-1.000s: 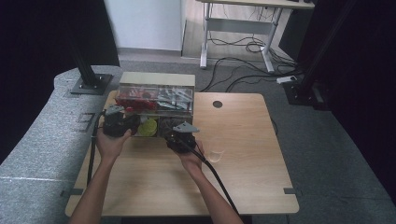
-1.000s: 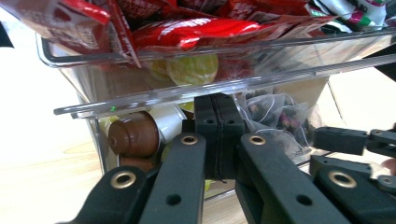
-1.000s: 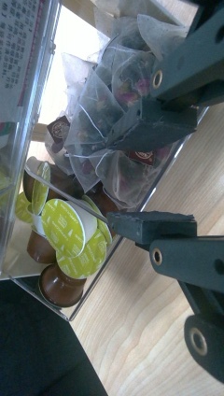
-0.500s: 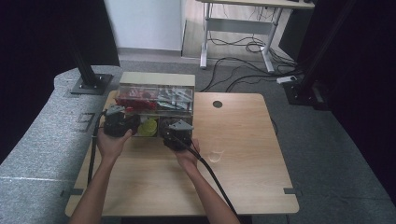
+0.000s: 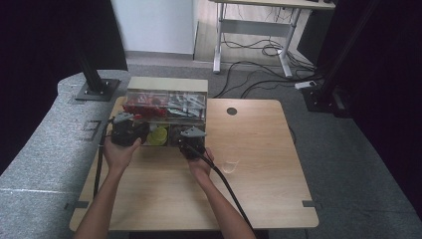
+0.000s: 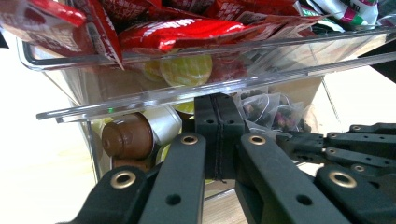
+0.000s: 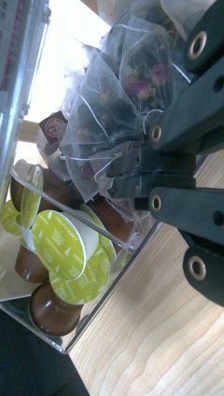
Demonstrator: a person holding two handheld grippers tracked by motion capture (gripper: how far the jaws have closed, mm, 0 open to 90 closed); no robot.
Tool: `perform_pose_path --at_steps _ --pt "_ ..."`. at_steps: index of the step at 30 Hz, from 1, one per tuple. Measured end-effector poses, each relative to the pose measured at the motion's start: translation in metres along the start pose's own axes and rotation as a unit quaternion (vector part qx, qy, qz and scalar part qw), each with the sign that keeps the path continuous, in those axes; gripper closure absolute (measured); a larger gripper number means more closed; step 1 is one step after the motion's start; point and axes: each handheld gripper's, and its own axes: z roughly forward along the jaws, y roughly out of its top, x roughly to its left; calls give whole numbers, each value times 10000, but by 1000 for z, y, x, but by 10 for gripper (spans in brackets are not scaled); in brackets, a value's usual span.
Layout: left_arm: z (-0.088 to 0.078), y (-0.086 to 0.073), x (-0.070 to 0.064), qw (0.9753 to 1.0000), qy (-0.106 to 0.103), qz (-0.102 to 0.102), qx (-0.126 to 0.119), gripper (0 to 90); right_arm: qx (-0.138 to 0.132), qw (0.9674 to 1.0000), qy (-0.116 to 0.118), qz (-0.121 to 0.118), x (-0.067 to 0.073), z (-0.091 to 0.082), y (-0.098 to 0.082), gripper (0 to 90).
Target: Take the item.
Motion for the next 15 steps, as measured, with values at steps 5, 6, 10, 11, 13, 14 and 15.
perform_pose_path --at_steps 5,6,10,11,13,14,15 --pt "0 0 0 10000 0 13 14 900 -226 9997 56 -4 -1 -13 4 890" --pt "0 0 0 10000 0 13 14 900 -226 9997 56 -4 -1 -13 4 890" --pt "0 -1 1 10000 -7 -1 15 900 -378 9992 105 -45 0 -25 8 889" --pt "0 -2 1 10000 -8 -6 14 900 -428 9990 138 -63 1 -30 9 888" --pt "0 -2 1 10000 -10 -12 15 900 -455 9988 177 -71 1 -34 10 887" --pt "0 -2 1 10000 -12 -20 10 900 -461 9987 188 -87 1 -36 11 887" --pt "0 -2 1 10000 -8 -21 12 900 -471 9986 200 -95 1 -38 11 887"
